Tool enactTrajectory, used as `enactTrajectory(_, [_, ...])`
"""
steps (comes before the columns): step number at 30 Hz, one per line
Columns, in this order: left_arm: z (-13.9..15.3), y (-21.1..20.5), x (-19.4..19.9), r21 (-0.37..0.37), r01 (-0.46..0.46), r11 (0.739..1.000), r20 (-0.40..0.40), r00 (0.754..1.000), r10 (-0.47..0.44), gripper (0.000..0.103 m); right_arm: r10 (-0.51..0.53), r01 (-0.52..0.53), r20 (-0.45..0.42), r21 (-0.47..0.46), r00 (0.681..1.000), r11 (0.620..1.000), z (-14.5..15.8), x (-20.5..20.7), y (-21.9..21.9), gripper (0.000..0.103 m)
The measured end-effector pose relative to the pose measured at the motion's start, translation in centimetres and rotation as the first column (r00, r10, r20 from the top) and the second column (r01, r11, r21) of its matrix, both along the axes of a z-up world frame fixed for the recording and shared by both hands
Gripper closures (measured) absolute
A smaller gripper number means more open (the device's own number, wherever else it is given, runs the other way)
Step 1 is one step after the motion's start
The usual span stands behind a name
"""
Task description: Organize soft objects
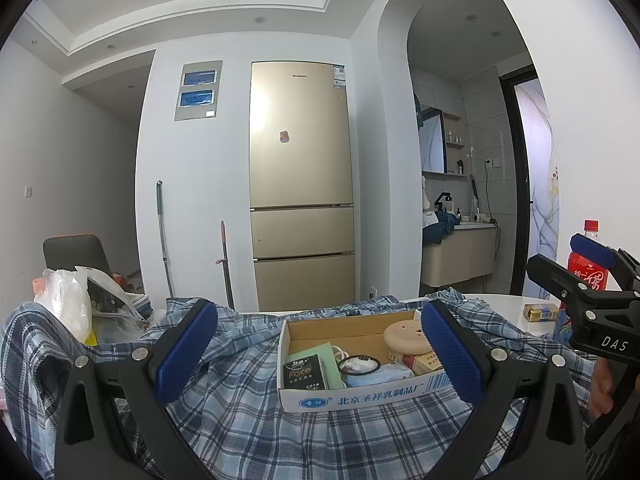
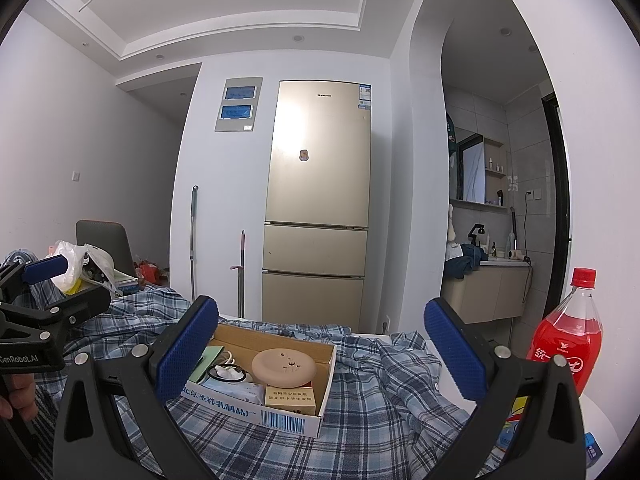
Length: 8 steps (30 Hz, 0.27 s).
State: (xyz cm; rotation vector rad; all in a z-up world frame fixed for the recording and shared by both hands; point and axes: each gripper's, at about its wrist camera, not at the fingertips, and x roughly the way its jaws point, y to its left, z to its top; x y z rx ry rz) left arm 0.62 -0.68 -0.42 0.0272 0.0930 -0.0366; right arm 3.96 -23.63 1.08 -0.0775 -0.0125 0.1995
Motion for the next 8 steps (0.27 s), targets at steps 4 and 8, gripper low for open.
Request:
enactTrajectory(4, [0.01, 0.01, 0.0, -0.001, -0.001, 1.0, 0.0, 1.0, 0.001, 0.0, 0.0, 0.0, 0.0, 0.001, 1.0, 1.0, 0.01, -0.02, -0.03, 0.0])
enactTrajectory(8, [0.01, -0.02, -0.01, -0.001, -0.001, 1.0, -0.002, 1.0, 0.001, 0.0, 0.0, 0.0, 0.0, 0.0, 1.0, 1.0, 0.02, 0.03, 0.03, 0.0])
